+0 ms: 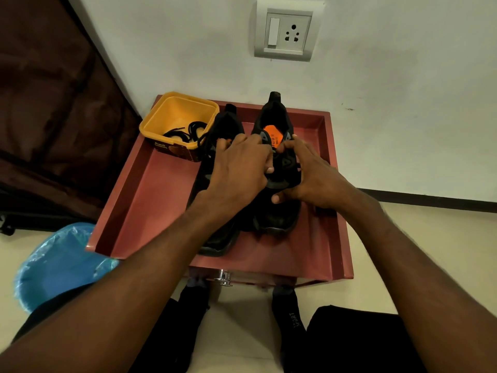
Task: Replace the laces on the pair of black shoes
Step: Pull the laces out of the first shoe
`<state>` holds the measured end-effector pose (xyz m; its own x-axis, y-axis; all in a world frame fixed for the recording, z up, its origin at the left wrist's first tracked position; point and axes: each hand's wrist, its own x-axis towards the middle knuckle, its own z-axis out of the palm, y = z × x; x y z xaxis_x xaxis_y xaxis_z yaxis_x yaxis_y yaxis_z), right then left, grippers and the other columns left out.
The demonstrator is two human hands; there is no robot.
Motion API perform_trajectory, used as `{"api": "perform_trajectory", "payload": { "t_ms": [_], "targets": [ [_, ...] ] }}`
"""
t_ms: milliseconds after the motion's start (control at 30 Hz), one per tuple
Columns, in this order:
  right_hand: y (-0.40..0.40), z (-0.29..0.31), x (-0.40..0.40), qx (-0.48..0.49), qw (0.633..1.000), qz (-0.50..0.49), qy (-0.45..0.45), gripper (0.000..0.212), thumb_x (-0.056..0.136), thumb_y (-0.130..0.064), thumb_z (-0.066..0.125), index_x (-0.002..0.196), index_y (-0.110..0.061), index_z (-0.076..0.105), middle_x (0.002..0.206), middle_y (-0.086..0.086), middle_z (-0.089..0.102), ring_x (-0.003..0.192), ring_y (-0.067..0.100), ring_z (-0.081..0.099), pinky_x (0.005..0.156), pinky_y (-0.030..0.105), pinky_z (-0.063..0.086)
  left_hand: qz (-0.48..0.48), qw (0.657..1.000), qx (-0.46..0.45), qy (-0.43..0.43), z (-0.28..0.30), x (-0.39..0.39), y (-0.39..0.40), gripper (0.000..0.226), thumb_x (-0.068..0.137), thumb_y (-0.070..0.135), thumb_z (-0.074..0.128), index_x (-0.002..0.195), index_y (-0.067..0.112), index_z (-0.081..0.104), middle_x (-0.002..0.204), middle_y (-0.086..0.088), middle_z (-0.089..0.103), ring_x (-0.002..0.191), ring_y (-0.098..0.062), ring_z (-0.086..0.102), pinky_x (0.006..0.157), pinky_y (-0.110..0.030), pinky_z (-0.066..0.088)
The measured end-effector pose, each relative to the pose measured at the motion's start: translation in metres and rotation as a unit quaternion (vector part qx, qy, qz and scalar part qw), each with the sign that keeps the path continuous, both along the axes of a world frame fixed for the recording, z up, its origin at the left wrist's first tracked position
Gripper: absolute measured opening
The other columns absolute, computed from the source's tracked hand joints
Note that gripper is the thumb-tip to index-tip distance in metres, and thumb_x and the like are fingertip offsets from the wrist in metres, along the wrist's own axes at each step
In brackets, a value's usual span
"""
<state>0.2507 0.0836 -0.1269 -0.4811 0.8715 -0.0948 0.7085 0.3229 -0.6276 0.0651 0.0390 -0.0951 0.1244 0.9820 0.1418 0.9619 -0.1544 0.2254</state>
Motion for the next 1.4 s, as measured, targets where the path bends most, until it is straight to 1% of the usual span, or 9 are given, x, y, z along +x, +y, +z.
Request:
{"api": "perform_trajectory", "payload": {
  "t_ms": [100,267,467,767,933,967,1133,1267,1400],
  "targets": [
    [0.001,-0.002,0.0,-0.011,1.0,-0.008,0.006,0.11,0.052,-0.056,0.095,0.141,-0.05,0.031,0.163,-0.013,0.025,0.134,0.022,0.053,0.097,0.052,0.056,0.005,0.974,-0.003,-0.228,0.012,-0.007,0.005,0.014,0.095,0.013,0.067,0.087,0.025,0.067,0.1,0.008,0.065,0.098,-0.011,0.062,0.095,-0.041,0.047],
    [0.001,-0.002,0.001,-0.013,1.0,-0.011,-0.003,0.113,0.054,-0.053,0.097,0.142,-0.054,0.025,0.165,-0.018,0.021,0.137,0.019,0.05,0.102,0.053,0.052,-0.071,0.75,-0.107,-0.649,0.043,-0.028,0.006,0.015,0.109,0.011,0.048,0.095,0.012,0.053,0.097,-0.01,0.07,0.084,-0.021,0.068,0.057,-0.028,0.042],
    [-0.002,0.001,0.002,-0.006,1.0,-0.008,-0.026,0.116,0.059,-0.05,0.096,0.149,-0.047,0.024,0.169,-0.017,0.009,0.143,0.018,0.042,0.105,0.052,0.05,-0.032,0.985,-0.033,-0.167,0.004,-0.016,0.008,0.017,0.09,0.035,0.077,0.1,0.024,0.069,0.096,0.009,0.054,0.092,-0.01,0.054,0.077,-0.029,0.048],
    [-0.001,-0.001,0.001,-0.011,1.0,-0.007,0.002,0.102,0.056,-0.049,0.097,0.134,-0.055,0.032,0.164,-0.013,0.021,0.135,0.02,0.05,0.099,0.054,0.053,0.048,0.989,0.019,-0.136,0.007,-0.002,0.004,0.015,0.094,0.017,0.068,0.087,0.03,0.069,0.097,0.013,0.065,0.113,-0.009,0.055,0.093,-0.042,0.027],
    [-0.001,0.0,0.003,-0.025,0.999,-0.007,0.025,0.101,0.057,-0.043,0.098,0.133,-0.055,0.034,0.164,-0.016,0.022,0.139,0.021,0.047,0.104,0.055,0.051,-0.031,0.712,0.051,-0.7,0.059,-0.024,0.002,0.019,0.108,0.007,0.043,0.093,0.011,0.053,0.087,-0.005,0.064,0.076,-0.021,0.067,0.068,-0.033,0.052],
    [-0.001,0.0,0.003,-0.023,0.999,-0.009,0.021,0.102,0.057,-0.043,0.098,0.134,-0.055,0.032,0.164,-0.015,0.022,0.14,0.021,0.046,0.106,0.056,0.049,-0.016,0.712,0.05,-0.7,0.059,-0.028,0.003,0.018,0.108,0.01,0.043,0.093,0.012,0.052,0.085,-0.003,0.061,0.068,-0.018,0.061,0.062,-0.03,0.047],
    [0.0,-0.001,0.0,-0.018,1.0,-0.014,0.001,0.113,0.052,-0.053,0.095,0.142,-0.052,0.026,0.164,-0.015,0.02,0.141,0.021,0.045,0.106,0.06,0.047,-0.009,0.957,0.003,-0.291,0.017,-0.016,0.005,0.018,0.095,0.035,0.071,0.102,0.019,0.068,0.1,0.004,0.062,0.089,-0.009,0.061,0.078,-0.023,0.05],
    [0.0,0.0,0.001,-0.017,1.0,-0.007,0.011,0.104,0.054,-0.051,0.095,0.138,-0.048,0.034,0.161,-0.012,0.025,0.133,0.019,0.05,0.098,0.055,0.054,-0.02,0.998,0.003,-0.065,-0.005,0.001,0.0,0.033,0.091,0.042,0.074,0.119,0.025,0.066,0.12,0.002,0.059,0.114,-0.021,0.055,0.097,-0.04,0.043],
    [-0.001,0.0,0.001,-0.016,1.0,-0.005,0.016,0.097,0.057,-0.043,0.097,0.132,-0.051,0.036,0.161,-0.011,0.025,0.132,0.02,0.05,0.094,0.053,0.057,0.007,0.997,0.003,-0.072,-0.006,0.004,0.0,0.016,0.092,0.034,0.075,0.102,0.026,0.067,0.111,0.003,0.062,0.109,-0.021,0.058,0.097,-0.041,0.044]
  ]
}}
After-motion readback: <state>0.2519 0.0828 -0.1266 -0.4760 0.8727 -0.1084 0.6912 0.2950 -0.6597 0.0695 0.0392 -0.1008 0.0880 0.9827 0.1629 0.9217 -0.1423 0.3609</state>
